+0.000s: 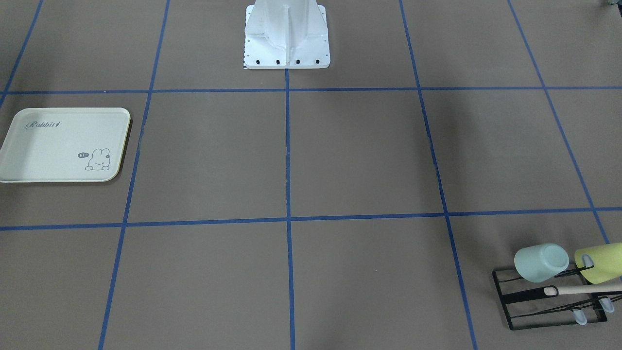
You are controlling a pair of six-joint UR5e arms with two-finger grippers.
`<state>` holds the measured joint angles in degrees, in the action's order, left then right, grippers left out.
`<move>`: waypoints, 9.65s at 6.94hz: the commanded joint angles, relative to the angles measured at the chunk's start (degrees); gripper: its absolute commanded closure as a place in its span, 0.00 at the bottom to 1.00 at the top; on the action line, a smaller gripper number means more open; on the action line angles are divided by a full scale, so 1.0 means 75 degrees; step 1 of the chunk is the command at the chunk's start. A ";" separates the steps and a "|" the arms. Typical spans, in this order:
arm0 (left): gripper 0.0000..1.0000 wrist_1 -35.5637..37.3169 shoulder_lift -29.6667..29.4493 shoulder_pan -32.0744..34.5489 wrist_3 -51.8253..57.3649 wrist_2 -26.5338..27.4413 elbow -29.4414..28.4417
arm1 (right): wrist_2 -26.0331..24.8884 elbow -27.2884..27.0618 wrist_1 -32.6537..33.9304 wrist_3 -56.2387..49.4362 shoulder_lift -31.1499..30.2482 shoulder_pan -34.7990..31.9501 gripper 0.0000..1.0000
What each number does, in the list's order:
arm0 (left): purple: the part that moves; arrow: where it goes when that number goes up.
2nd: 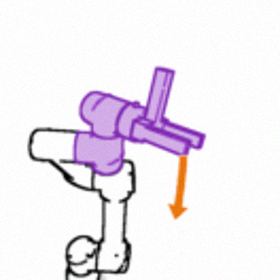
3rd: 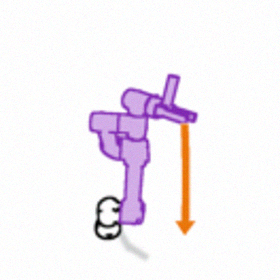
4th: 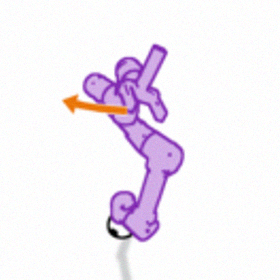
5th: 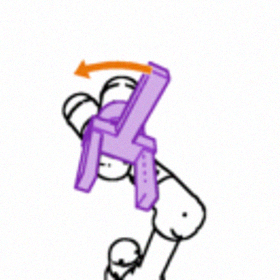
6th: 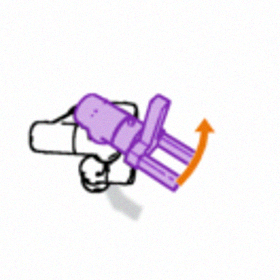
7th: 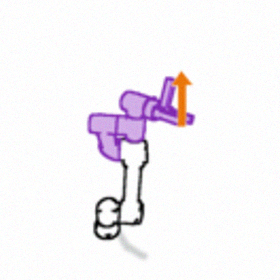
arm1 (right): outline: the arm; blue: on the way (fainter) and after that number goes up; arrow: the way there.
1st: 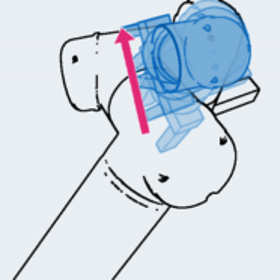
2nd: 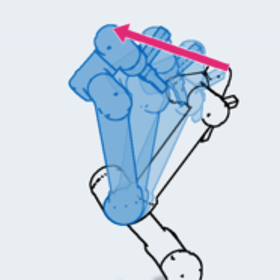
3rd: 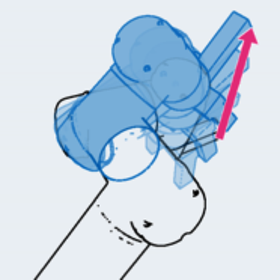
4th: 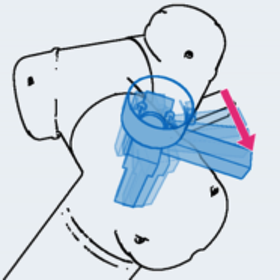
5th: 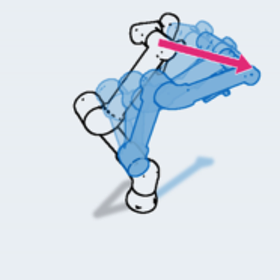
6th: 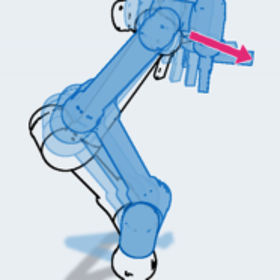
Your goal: Left arm grabs green cup and hands to right arm on tray
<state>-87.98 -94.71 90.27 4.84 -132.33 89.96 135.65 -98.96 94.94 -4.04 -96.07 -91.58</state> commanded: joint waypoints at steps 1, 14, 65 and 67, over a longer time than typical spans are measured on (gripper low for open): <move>0.00 -0.0012 0.0007 0.0000 0.0000 -0.0005 0.0005 | -0.0028 -0.0012 -0.0003 -0.0023 0.0024 0.0000 0.01; 0.00 -0.2063 -0.1518 -0.2551 -0.6370 0.1848 0.1659 | 0.0007 -0.0070 -0.0003 0.0000 0.0118 0.0000 0.01; 0.74 -0.5638 -0.2044 -0.3703 -0.7430 0.5550 -0.0525 | 0.0148 0.0562 -0.4103 0.6516 0.3516 0.1277 0.02; 0.74 -0.5625 -0.1915 -0.3657 -0.7441 0.5176 -0.0126 | 0.0125 0.0516 -0.4336 0.6574 0.3516 0.1393 0.02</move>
<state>-130.35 -109.51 62.59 -50.93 -92.35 87.34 136.72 -94.91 63.79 44.92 -69.70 -81.79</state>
